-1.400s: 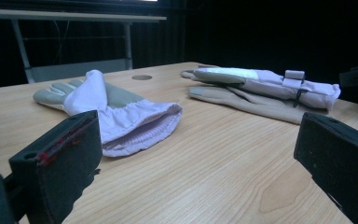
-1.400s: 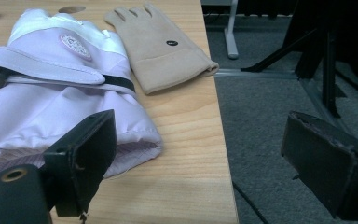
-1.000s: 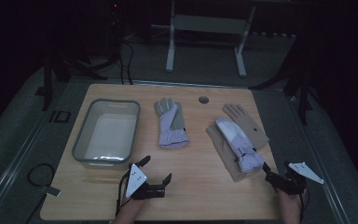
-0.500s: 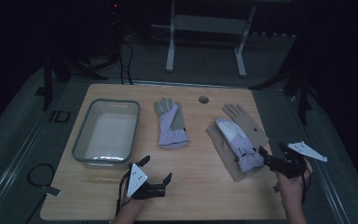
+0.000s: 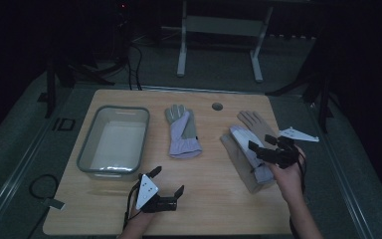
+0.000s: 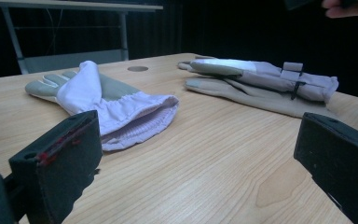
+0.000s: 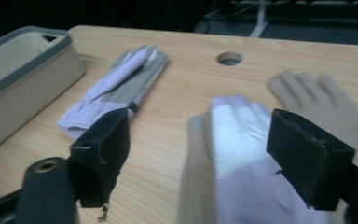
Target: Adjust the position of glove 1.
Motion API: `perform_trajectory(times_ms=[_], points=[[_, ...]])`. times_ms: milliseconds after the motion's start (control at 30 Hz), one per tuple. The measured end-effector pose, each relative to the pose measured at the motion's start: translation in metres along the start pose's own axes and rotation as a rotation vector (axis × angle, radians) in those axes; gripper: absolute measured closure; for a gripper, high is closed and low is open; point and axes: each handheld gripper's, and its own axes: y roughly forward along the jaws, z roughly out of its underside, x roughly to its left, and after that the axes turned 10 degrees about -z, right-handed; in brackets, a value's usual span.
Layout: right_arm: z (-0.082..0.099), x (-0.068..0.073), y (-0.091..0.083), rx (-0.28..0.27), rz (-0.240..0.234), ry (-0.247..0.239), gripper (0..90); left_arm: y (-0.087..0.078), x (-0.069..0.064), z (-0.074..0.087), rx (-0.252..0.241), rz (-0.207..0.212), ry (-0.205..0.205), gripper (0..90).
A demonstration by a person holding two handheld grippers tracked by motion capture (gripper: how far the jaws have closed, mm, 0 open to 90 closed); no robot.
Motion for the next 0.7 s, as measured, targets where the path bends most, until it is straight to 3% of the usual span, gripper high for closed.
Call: perform_trajectory(times_ms=[300,700], points=[[-0.027,0.017,0.049,0.059,-0.028,-0.026,23.1,0.000,0.000,0.000,-0.001,-0.003,0.002,1.2],[-0.037,0.035,0.104,0.138,-0.057,-0.045,25.9,0.000,-0.002,0.000,-0.003,0.001,0.020,1.2]])
